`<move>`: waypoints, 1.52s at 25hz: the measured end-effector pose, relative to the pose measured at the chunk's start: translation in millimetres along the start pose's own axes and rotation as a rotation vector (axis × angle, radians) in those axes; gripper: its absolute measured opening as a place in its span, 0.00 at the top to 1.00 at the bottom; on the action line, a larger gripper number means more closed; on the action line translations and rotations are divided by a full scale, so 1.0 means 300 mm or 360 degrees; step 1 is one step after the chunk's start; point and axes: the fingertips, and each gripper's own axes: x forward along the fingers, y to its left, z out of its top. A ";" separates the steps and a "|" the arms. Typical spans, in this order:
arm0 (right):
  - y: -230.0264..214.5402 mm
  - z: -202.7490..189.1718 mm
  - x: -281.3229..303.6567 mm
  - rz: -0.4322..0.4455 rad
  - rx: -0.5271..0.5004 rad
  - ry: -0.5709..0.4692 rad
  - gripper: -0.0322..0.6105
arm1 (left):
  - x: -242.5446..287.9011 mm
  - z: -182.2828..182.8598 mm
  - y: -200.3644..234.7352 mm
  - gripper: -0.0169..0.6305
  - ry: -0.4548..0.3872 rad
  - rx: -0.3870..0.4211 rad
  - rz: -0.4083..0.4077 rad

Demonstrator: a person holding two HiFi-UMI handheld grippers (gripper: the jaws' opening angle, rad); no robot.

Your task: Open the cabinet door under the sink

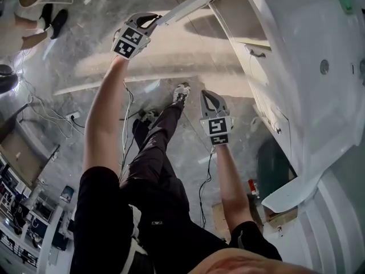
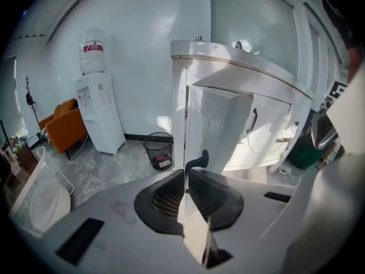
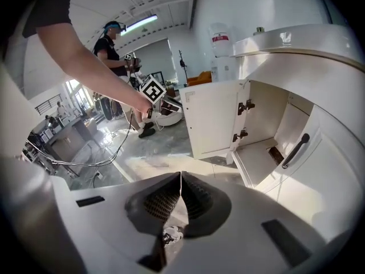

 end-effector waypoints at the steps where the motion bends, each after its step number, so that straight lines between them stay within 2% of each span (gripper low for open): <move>1: 0.002 -0.002 0.001 0.0000 -0.0011 0.0007 0.86 | 0.001 -0.001 0.009 0.93 0.0014 0.0018 -0.0010; 4: 0.009 -0.010 0.005 -0.0018 -0.0148 0.0059 0.86 | -0.004 0.007 0.040 0.93 0.0077 0.0094 -0.0021; 7: 0.036 -0.017 0.006 -0.0004 -0.0247 0.0086 0.86 | -0.024 0.003 0.074 0.93 0.0099 0.0105 -0.0003; 11: 0.054 -0.007 0.012 0.0012 -0.0254 0.0080 0.86 | -0.058 -0.053 0.090 0.93 0.0154 0.0101 0.0003; 18: 0.075 0.055 -0.011 -0.0024 -0.0190 0.0035 0.86 | -0.139 -0.132 -0.030 0.93 0.0176 0.0025 -0.0037; 28: 0.121 0.222 -0.266 -0.0175 0.0010 -0.0111 0.86 | -0.491 -0.013 -0.421 0.93 -0.0029 -0.0111 -0.0153; 34: 0.208 0.155 -0.398 -0.0310 0.0250 -0.0125 0.86 | -0.720 0.179 -0.561 0.93 -0.0226 -0.0307 -0.0179; 36: 0.265 0.158 -0.435 -0.0328 0.0292 -0.0154 0.86 | -0.798 0.232 -0.623 0.93 -0.0256 -0.0314 -0.0248; 38: 0.322 0.183 -0.485 -0.0343 0.0313 -0.0203 0.86 | -0.867 0.268 -0.716 0.93 -0.0272 -0.0249 -0.0368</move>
